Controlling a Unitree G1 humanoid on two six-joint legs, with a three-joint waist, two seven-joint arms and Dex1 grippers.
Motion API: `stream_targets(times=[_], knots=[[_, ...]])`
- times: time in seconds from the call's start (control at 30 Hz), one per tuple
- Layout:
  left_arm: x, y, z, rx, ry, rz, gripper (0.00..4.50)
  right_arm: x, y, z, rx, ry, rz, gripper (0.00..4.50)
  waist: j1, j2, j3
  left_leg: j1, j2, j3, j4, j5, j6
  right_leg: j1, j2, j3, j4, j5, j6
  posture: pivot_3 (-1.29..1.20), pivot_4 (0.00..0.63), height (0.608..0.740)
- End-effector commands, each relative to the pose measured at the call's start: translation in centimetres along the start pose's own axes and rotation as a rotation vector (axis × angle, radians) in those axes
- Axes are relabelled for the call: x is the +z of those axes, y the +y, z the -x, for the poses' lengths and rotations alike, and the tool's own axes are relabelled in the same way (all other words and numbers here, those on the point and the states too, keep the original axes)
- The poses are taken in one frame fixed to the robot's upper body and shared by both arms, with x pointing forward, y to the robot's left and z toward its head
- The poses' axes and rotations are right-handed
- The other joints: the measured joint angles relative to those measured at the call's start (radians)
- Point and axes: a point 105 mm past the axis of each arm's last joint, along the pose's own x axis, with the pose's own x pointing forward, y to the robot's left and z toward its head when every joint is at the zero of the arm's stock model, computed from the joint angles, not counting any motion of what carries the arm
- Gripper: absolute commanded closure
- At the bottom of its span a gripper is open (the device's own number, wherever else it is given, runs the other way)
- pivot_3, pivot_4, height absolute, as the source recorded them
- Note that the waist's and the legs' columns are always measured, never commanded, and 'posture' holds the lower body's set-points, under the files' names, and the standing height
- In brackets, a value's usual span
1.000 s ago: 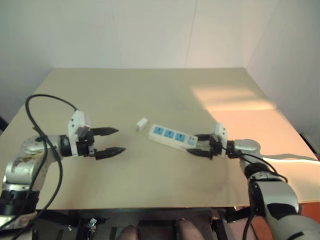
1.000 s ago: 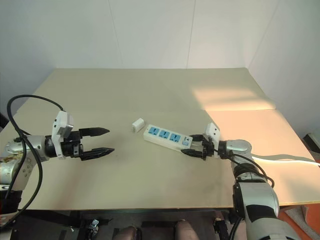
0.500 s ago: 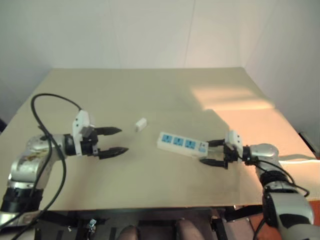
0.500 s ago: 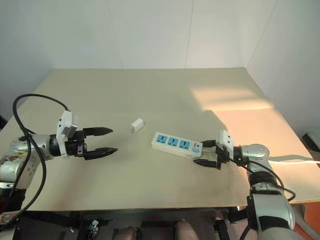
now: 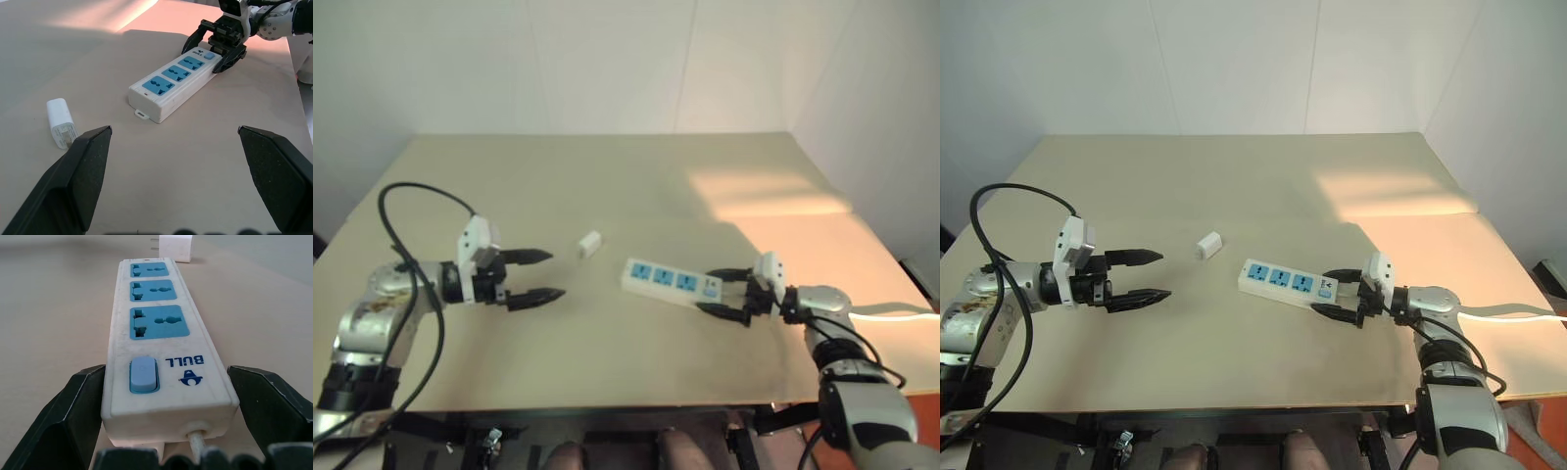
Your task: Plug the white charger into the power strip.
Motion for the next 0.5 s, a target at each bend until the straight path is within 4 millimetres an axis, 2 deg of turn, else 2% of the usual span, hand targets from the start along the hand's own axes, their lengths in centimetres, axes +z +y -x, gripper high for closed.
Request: stream_targets(times=[0.03, 0.2, 0.23, 0.33, 0.5], knots=[[0.88, 0.01, 0.43, 0.008, -0.012, -0.043, 0.00, 0.67, -0.46, 0.17, -0.019, -0.033, -0.001, 0.02, 0.000, 0.000, 0.000, 0.000, 0.000, 0.000, 0.000, 0.000, 0.000, 0.000, 0.000, 0.000, 0.000, 0.000, 0.000, 0.00, 0.150, 0.740], [0.85, -0.05, 0.57, 0.014, -0.012, -0.043, 0.00, 0.31, -0.43, 0.09, -0.028, -0.027, -0.018, 0.02, 0.000, 0.000, 0.000, 0.000, 0.000, 0.000, 0.000, 0.000, 0.000, 0.000, 0.000, 0.000, 0.000, 0.000, 0.000, 0.00, 0.150, 0.740], [0.87, -0.08, 0.59, 0.013, -0.013, -0.042, 0.00, 0.29, -0.35, 0.06, -0.022, -0.027, -0.020, 0.40, 0.000, 0.000, 0.000, 0.000, 0.000, 0.000, 0.000, 0.000, 0.000, 0.000, 0.000, 0.000, 0.000, 0.000, 0.000, 0.00, 0.150, 0.740], [0.93, -0.14, 0.61, 0.012, -0.015, -0.042, 0.00, 0.27, -0.36, -0.03, -0.031, -0.029, -0.010, 1.07, 0.000, 0.000, 0.000, 0.000, 0.000, 0.000, 0.000, 0.000, 0.000, 0.000, 0.000, 0.000, 0.000, 0.000, 0.000, 0.00, 0.150, 0.740], [0.96, -0.17, 0.56, 0.010, -0.014, -0.042, 0.00, 0.30, -0.65, -0.07, -0.072, -0.023, 0.038, 1.07, 0.000, 0.000, 0.000, 0.000, 0.000, 0.000, 0.000, 0.000, 0.000, 0.000, 0.000, 0.000, 0.000, 0.000, 0.000, 0.00, 0.150, 0.740]])
